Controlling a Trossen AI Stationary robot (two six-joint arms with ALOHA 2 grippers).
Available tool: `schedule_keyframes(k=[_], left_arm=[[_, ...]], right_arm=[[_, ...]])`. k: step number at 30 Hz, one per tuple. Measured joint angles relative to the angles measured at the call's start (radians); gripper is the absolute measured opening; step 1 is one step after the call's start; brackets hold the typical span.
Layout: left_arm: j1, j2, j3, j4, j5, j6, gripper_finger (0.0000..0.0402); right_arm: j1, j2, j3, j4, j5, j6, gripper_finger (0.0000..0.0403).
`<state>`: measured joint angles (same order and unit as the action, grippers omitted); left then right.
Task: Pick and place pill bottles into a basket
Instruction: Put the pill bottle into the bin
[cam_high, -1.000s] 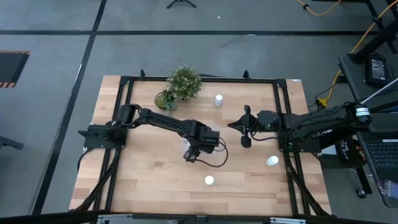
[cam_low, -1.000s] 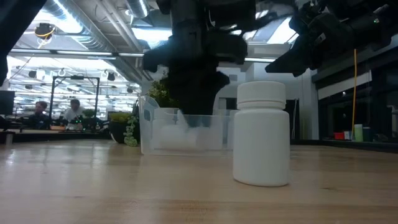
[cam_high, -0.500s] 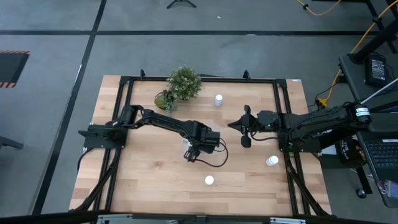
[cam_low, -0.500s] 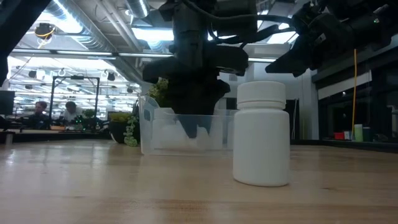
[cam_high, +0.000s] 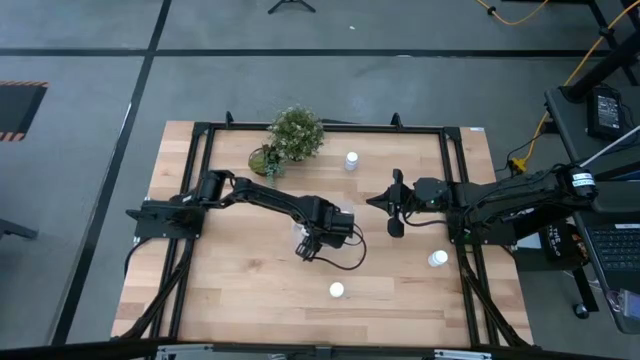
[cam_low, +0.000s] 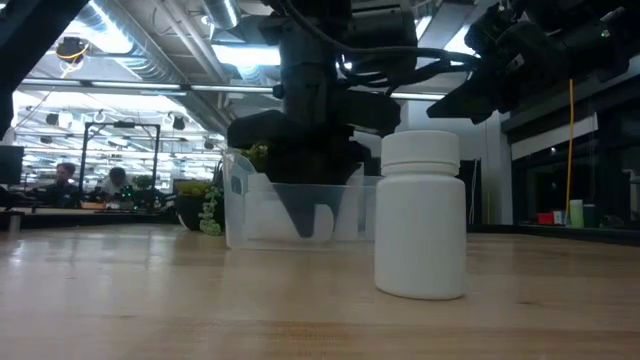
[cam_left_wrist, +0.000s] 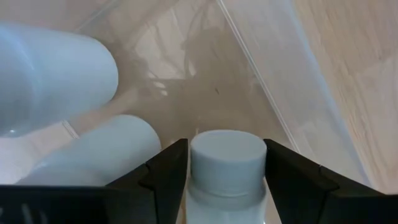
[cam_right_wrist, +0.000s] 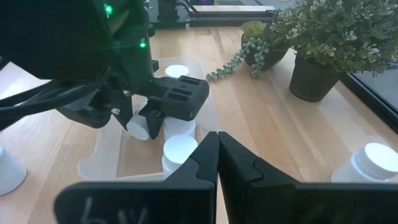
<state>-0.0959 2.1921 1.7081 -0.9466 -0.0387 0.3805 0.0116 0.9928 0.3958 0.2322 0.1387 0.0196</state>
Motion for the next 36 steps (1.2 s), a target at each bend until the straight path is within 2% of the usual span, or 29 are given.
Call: schedule_keyframes(k=[9,21,36], left_arm=[[0.0,0.0,0.0,-0.005,-0.003,0.031,0.0154],[0.0,-0.001,0.001,-0.006,-0.003,0.052,0.0154],[-0.002,-0.002,0.125,-0.166,0.016,0.061,0.0154]], right_arm=[[0.0,0.0,0.0,0.001,0.0,-0.001,0.0012],[0.0,0.0,0.0,0.001,0.0,-0.001,0.0012],[0.0,0.0,0.0,-0.003,0.0,-0.001,0.0012]])
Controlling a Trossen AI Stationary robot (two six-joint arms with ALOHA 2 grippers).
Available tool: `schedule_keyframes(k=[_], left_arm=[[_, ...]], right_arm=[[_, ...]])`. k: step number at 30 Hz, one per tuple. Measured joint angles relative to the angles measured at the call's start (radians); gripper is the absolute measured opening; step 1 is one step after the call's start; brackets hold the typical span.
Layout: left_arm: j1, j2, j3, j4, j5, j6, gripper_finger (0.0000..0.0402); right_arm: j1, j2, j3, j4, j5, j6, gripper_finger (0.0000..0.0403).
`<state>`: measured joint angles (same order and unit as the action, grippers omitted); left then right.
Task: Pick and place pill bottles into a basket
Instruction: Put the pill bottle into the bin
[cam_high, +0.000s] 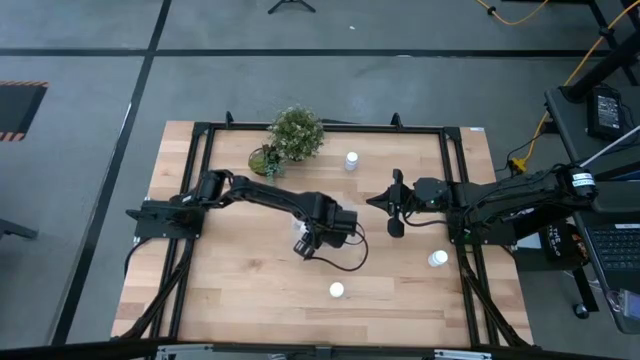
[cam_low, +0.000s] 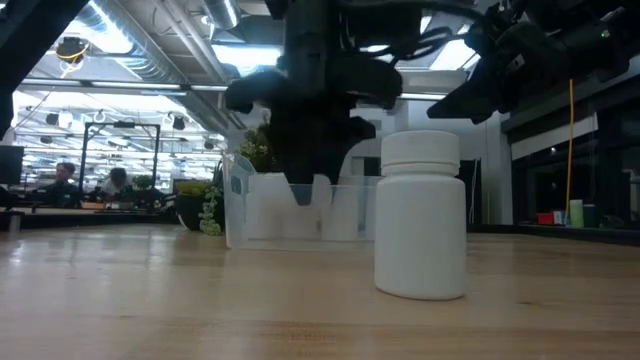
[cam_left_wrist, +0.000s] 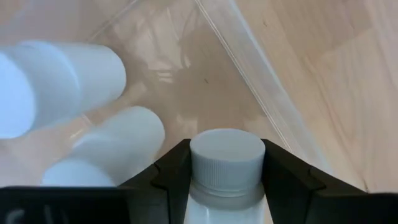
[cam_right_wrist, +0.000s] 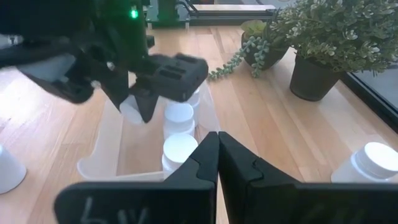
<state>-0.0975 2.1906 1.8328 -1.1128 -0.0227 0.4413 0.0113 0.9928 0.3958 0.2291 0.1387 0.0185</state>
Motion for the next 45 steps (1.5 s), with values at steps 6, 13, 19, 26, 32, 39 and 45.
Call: schedule_keyframes(k=[6,13,19,26,32,39,45], left_arm=[[0.0,-0.007,0.072,-0.067,0.062,0.006,0.0154],[0.0,-0.106,0.091,-0.06,0.093,-0.014,0.0154],[0.004,-0.238,0.077,-0.026,0.095,-0.047,0.0154],[0.02,-0.419,-0.143,0.176,0.092,-0.139,0.0154],[0.02,-0.569,-0.437,0.486,0.051,-0.173,0.0154],[0.019,-0.691,-0.734,0.912,0.051,-0.205,0.0154],[0.013,-0.741,-0.949,1.265,0.046,-0.264,0.0154]], right_arm=[[0.0,0.0,0.0,-0.01,0.0,0.0,0.0012],[0.0,0.0,0.0,-0.017,0.0,0.0,0.0012],[0.0,0.0,0.0,-0.017,0.0,0.0,0.0012],[0.0,0.0,0.0,-0.026,0.0,-0.002,0.0012],[0.0,0.0,0.0,-0.026,0.0,-0.003,0.0012],[0.002,0.0,0.0,-0.042,-0.001,0.039,0.0012],[0.003,0.001,-0.007,-0.02,0.0,0.026,0.0012]])
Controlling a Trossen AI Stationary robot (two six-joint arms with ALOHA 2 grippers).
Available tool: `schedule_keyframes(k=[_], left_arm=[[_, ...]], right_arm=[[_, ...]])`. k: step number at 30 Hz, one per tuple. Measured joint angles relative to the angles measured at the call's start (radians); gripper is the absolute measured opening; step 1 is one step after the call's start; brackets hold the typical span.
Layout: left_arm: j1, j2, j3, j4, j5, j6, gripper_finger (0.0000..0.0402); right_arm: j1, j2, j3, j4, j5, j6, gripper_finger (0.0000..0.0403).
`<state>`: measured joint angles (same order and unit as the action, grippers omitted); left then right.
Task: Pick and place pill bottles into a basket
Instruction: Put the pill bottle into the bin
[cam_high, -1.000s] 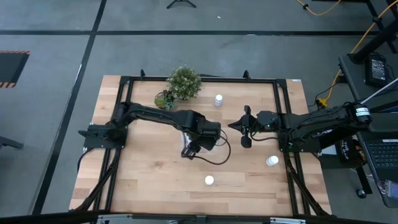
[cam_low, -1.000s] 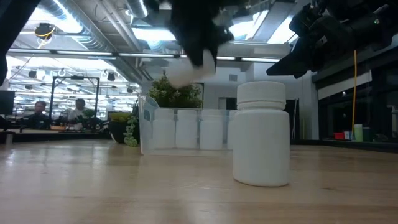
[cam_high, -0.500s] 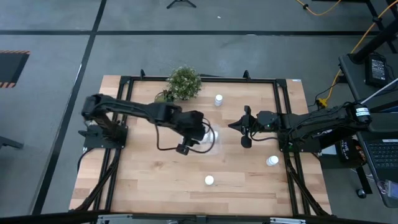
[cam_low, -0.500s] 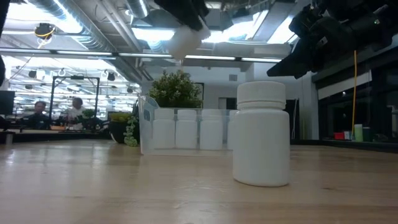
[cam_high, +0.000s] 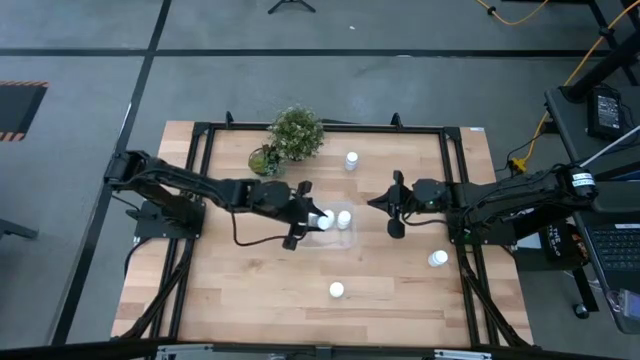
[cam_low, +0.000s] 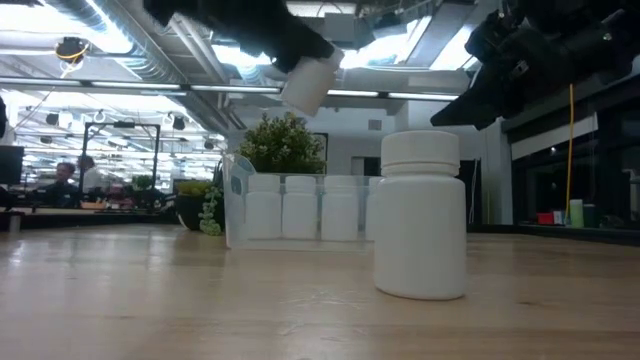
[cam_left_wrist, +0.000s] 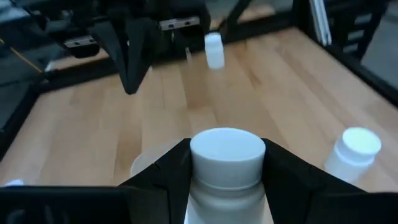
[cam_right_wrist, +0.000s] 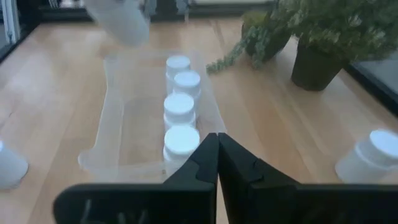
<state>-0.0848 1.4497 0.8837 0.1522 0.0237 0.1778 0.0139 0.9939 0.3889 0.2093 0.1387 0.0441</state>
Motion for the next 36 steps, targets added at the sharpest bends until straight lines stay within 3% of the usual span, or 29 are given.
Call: schedule_keyframes(k=[5,11,20,26,36], left_arm=[[-0.028,-0.001,-0.128,0.262,-0.071,-0.061,0.0154],[-0.109,0.038,-0.204,0.419,-0.331,-0.134,0.0154],[-0.246,0.189,-0.174,0.526,-0.712,-0.195,0.0154],[-0.264,0.288,-0.169,0.643,-0.846,-0.279,0.0154],[-0.319,0.353,-0.169,0.644,-1.023,-0.359,0.0154]], right_arm=[[0.0,0.0,0.0,0.024,0.0,0.0,0.0012],[0.0,0.0,0.0,0.026,0.0,-0.001,0.0012],[0.0,0.0,0.0,0.037,0.0,-0.001,0.0012],[0.0,0.0,0.0,0.042,0.001,0.0,0.0012],[0.0,0.0,-0.001,0.041,0.001,0.003,0.0012]])
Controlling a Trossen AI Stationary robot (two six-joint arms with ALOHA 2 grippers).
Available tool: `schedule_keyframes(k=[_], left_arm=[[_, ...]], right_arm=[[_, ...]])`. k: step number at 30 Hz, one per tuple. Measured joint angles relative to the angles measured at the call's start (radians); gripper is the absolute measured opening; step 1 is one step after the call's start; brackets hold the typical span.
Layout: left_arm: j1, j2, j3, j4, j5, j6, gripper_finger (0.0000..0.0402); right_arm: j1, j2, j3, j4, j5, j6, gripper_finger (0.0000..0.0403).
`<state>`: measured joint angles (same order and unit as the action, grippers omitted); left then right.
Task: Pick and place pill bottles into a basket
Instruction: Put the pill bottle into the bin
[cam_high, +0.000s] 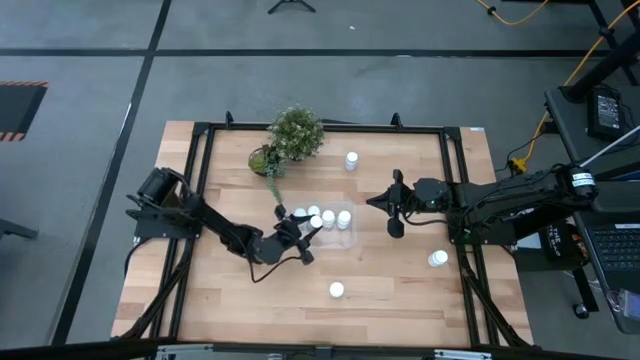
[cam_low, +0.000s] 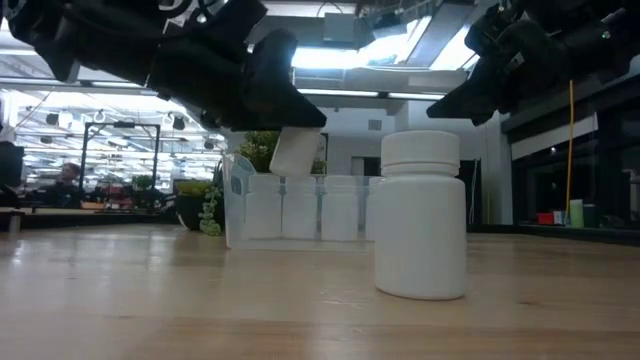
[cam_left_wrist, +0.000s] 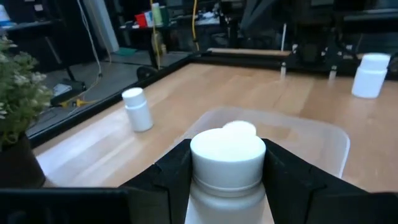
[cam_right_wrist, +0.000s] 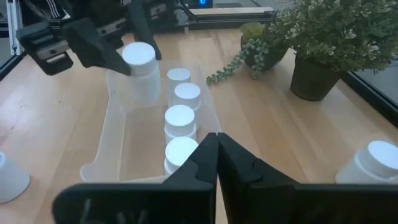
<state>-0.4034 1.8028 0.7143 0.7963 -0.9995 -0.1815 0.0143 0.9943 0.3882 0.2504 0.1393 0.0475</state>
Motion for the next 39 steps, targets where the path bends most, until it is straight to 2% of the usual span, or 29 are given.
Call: schedule_keyframes(k=[9,13,20,24,34,39], left_arm=[[-0.01,0.095,0.003,0.004,-0.076,-0.139,0.0154],[-0.015,0.132,0.04,0.007,-0.137,-0.11,0.0154],[-0.016,0.13,0.083,-0.002,-0.128,0.02,0.0154],[-0.016,0.129,0.085,-0.002,-0.124,0.001,0.0154],[0.015,0.129,0.085,0.001,0.009,-0.041,0.0154],[0.033,0.128,0.085,0.001,0.041,-0.042,0.0154]], right_arm=[[0.0,0.0,0.0,0.0,0.0,0.002,0.0012],[0.0,0.0,0.0,-0.001,0.0,0.002,0.0012],[0.0,0.0,0.0,-0.001,0.0,0.002,0.0012],[0.0,0.0,0.0,-0.001,0.0,0.002,0.0012],[0.0,0.0,0.0,-0.001,0.0,0.003,0.0012],[0.0,0.0,0.0,-0.001,0.0,0.002,0.0012]])
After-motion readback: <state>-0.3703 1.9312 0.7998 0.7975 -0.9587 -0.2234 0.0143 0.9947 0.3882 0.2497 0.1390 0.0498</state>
